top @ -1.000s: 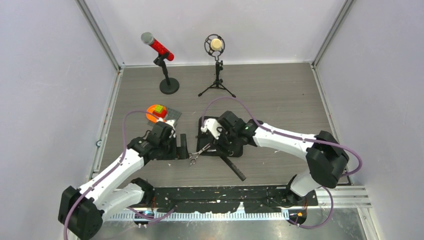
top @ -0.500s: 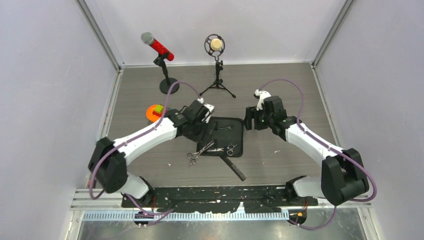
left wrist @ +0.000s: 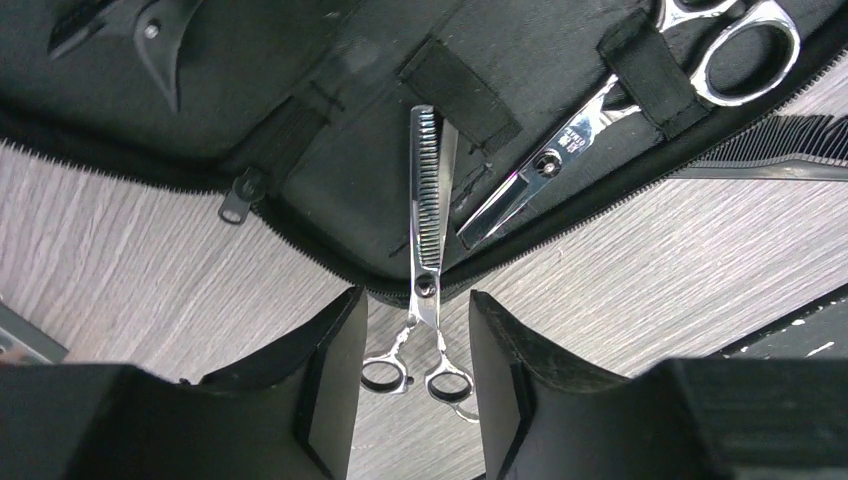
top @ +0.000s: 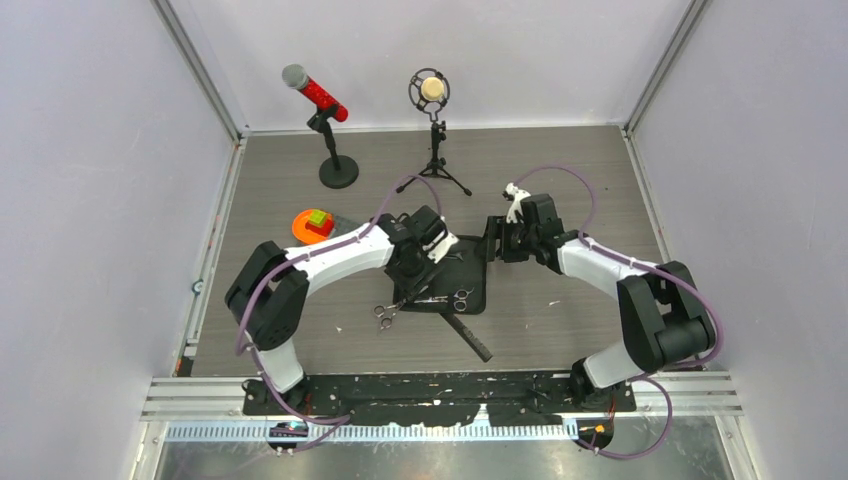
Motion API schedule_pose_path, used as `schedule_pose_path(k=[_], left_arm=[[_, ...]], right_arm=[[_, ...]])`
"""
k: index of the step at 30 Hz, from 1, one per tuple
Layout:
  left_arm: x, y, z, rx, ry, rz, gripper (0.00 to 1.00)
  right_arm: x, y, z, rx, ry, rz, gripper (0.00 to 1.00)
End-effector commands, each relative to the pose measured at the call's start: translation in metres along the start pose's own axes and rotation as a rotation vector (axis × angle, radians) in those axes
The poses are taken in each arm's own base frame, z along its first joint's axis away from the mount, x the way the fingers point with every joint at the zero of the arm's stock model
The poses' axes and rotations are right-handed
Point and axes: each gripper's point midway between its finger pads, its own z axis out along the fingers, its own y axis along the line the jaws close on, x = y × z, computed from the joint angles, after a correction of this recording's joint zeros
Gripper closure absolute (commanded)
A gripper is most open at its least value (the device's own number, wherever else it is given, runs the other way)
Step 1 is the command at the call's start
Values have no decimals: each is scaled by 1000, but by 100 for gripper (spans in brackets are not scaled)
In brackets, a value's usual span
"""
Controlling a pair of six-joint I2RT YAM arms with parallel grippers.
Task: Sort the hair-cutting tools
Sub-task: Place the scissors in the hairdressing tool bag.
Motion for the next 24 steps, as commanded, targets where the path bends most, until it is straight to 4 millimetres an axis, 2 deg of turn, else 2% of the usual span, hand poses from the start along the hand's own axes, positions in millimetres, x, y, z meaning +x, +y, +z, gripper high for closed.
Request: schedule_pose_path(k=[1, 11, 18, 21, 23, 24], left_arm=[[-19, -9, -1, 42, -46, 106, 57], [-34, -11, 22, 51, -34, 155, 62], [-35, -11, 43, 61, 10, 186, 66], [-31, -13, 48, 78, 26, 211, 76], [-30, -14, 48, 87, 31, 236, 93], [-29, -15, 47, 98, 31, 250, 96]], right_arm=[[-8, 10, 6, -63, -20, 6, 39], [-2, 5, 17, -56, -7, 6, 52], [1, 3, 21, -61, 7, -2, 58], [3, 3, 21, -63, 13, -14, 62], [3, 3, 21, -63, 14, -24, 67], [3, 2, 21, -62, 16, -26, 70]])
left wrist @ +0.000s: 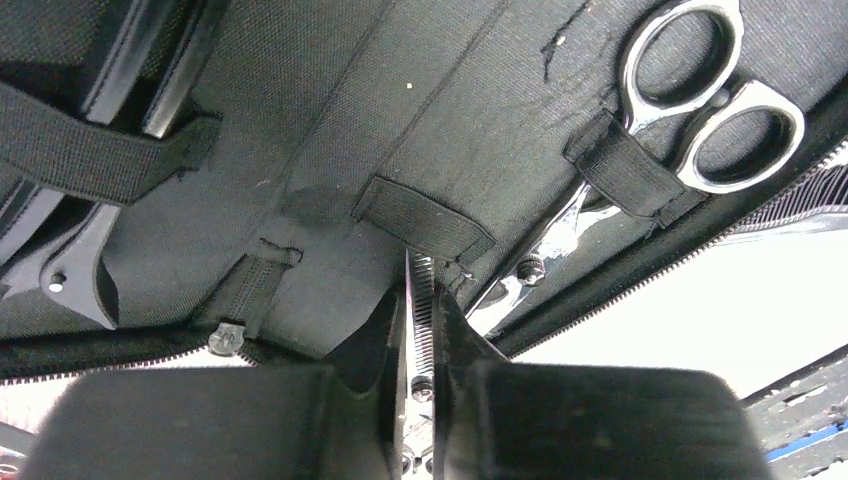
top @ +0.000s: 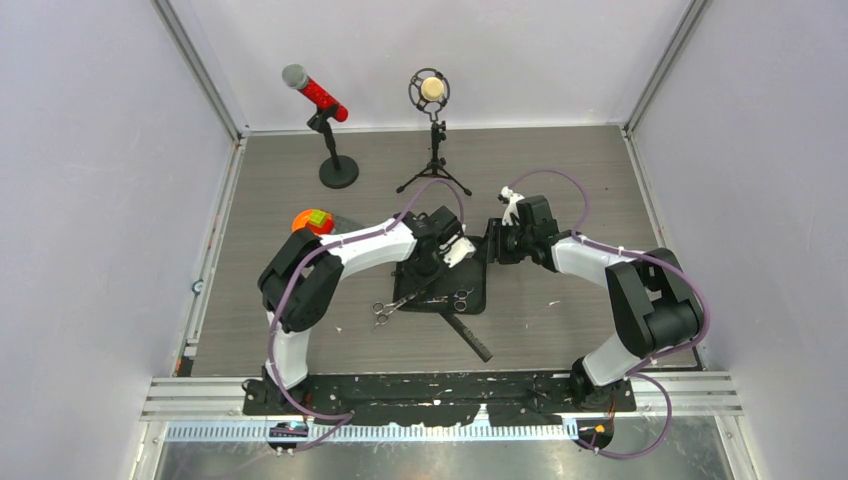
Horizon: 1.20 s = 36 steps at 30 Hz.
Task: Sort the hair-cutting tools
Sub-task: Place the scissors in the hairdressing tool bag.
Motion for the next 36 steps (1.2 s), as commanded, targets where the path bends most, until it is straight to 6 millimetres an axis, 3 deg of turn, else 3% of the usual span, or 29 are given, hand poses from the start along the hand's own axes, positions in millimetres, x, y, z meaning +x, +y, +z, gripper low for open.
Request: schedule_pose_path(k=[1, 8, 12, 18, 24, 28, 31, 36], left_arm=[[-10, -5, 5, 39, -25, 93, 97], [-7, -14, 1, 90, 6, 187, 95], [0, -18, 2, 126, 63, 208, 86], [-18, -26, -5, 131, 21, 311, 83], [-35, -25, -22, 67, -87, 328, 56], [-32, -14, -41, -27, -151, 251, 32], [-27, -8, -62, -81, -214, 117, 25], [-1, 7, -105, -164, -398, -262, 8]], right_arm=[[-11, 3, 1, -20, -30, -45, 70], [-12, 4, 0, -24, -29, -63, 74], [-13, 6, -1, -34, -33, -69, 75], [-14, 9, -1, -52, -47, -70, 75], [-13, 9, 1, -55, -52, -56, 75], [-13, 8, 2, -50, -54, -47, 74], [-14, 6, 0, -38, -62, -46, 66], [-18, 6, -16, 1, -86, -50, 46]])
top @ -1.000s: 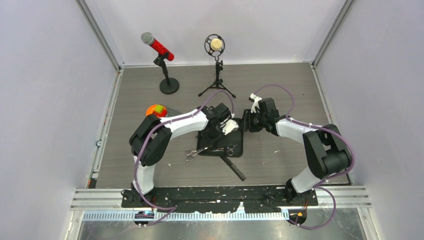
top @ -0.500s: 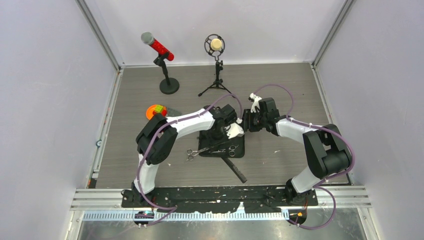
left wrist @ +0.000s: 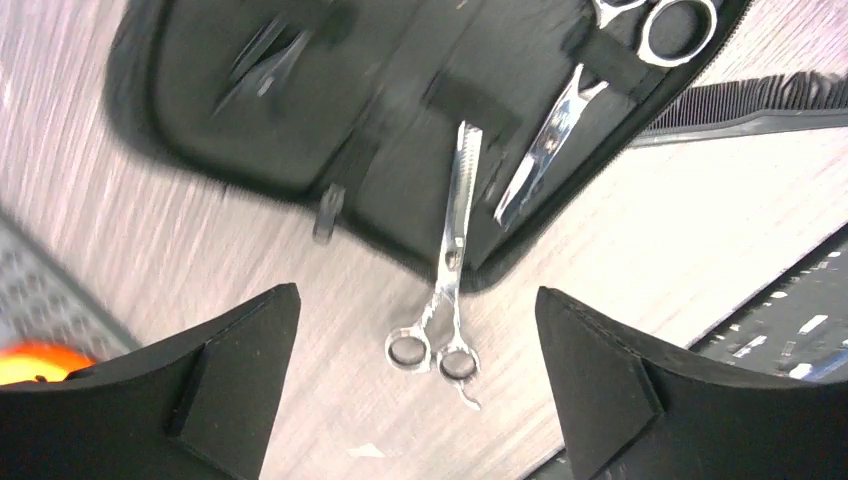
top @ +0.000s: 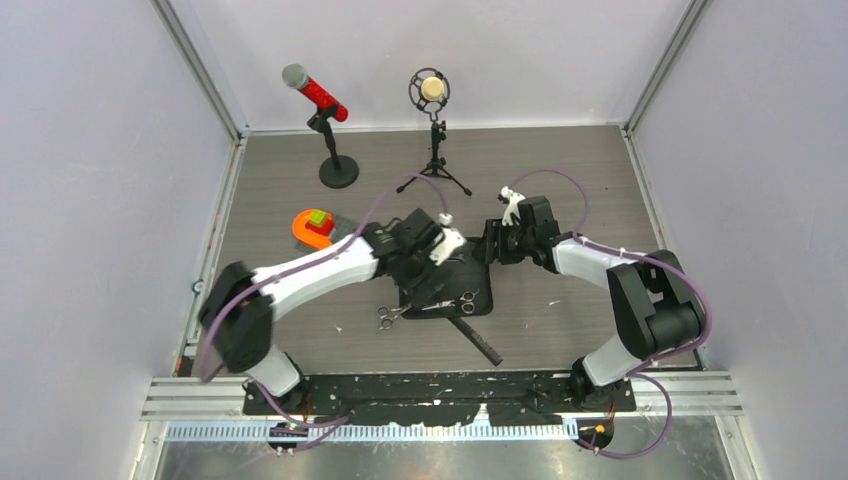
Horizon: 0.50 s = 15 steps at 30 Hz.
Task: Sort the hair-cutting tools
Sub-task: Place the scissors in the hairdressing tool bag.
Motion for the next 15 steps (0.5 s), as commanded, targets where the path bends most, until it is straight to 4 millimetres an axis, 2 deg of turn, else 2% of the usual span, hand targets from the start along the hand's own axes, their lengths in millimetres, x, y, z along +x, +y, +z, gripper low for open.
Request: schedule_pose_path(k=[1, 3, 4, 9, 12, 13, 14, 15], left_arm=[[3, 21, -49, -129, -225, -413, 6], [20, 28, -69, -157, -310, -585, 6], [36, 28, -67, -161, -320, -683, 6], [79, 31, -66, -166, -425, -941, 6], [89, 29, -58, -127, -459, -1034, 8], [91, 29, -56, -113, -463, -1059, 9], [91, 30, -54, -102, -468, -1080, 10], [91, 30, -53, -90, -473, -1096, 11]], right_arm=[[-17, 3, -18, 28, -74, -21, 45], [-15, 3, -28, 48, -77, -18, 40], [-19, 7, -36, 45, -98, -21, 35], [-33, 6, -66, 109, -196, -16, 26], [-46, 5, -97, 159, -293, -7, 24], [-47, -1, -103, 185, -322, 3, 23], [-57, 2, -120, 182, -392, 10, 22], [-59, 0, -127, 191, -430, 15, 21]])
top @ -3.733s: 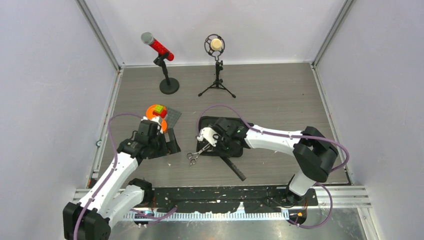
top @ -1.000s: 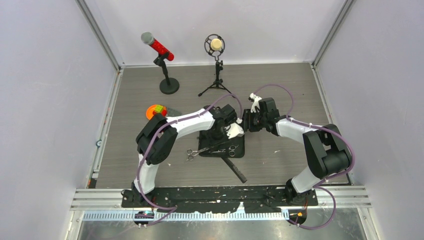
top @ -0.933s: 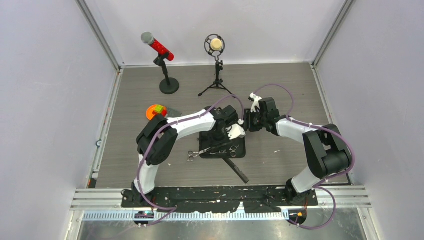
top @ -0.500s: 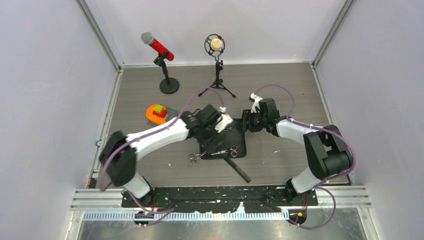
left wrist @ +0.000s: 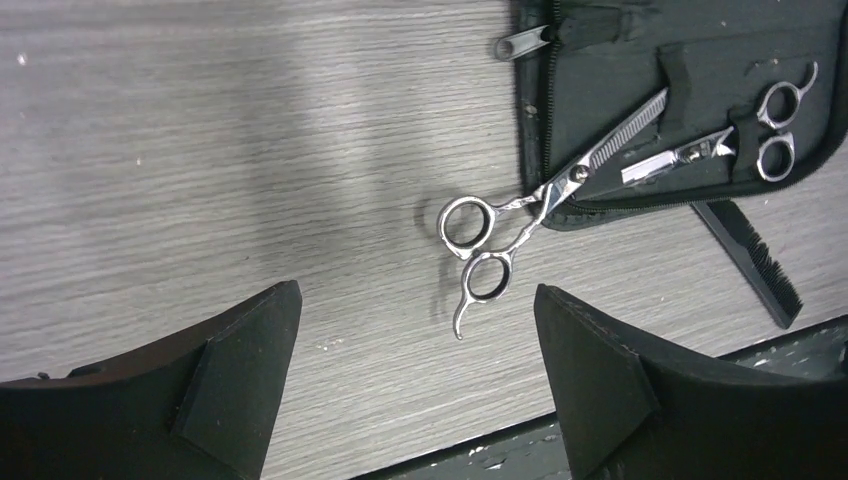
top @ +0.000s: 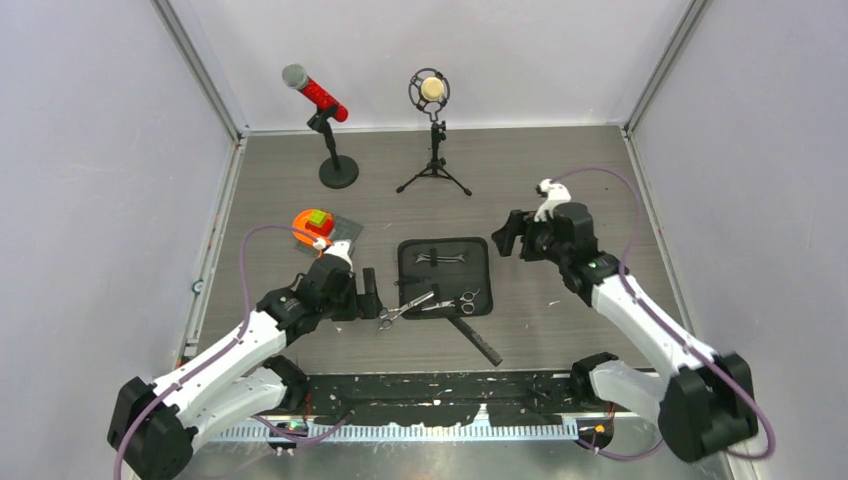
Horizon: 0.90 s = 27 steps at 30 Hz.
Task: Sort the hair-cutting tools
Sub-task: Place the scissors in the hairdressing tool bag.
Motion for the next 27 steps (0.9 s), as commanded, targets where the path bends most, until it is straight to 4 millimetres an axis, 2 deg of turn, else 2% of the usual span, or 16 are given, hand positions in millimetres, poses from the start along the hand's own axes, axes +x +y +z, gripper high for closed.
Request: schedule_pose_path(k=[1, 4, 6, 10, 13, 17, 21, 25, 27], left_arm=[[-23, -20, 4, 104, -84, -191, 12], [-25, -21, 14, 129, -82, -240, 18], [-24, -27, 19, 153, -59, -262, 22], [-21, -34, 30, 172, -13, -276, 30], [-15, -33, 39, 159, 22, -280, 40], [-8, -29, 47, 124, 68, -267, 43], [-4, -23, 48, 91, 88, -259, 50], [5, -16, 46, 61, 113, -256, 52], [9, -14, 46, 52, 124, -257, 57]], right_arm=[[-40, -14, -44, 84, -235, 48, 21], [-61, -8, -76, 56, -407, 59, 18], [-67, -3, -87, 35, -455, 65, 17], [-67, 4, -94, 5, -455, 59, 17], [-61, 3, -91, 5, -434, 57, 17], [-48, 4, -72, -16, -348, 42, 17], [-40, 1, -57, -18, -294, 45, 18], [-37, -1, -47, -18, -268, 44, 17], [-36, -1, -44, -22, -260, 45, 17]])
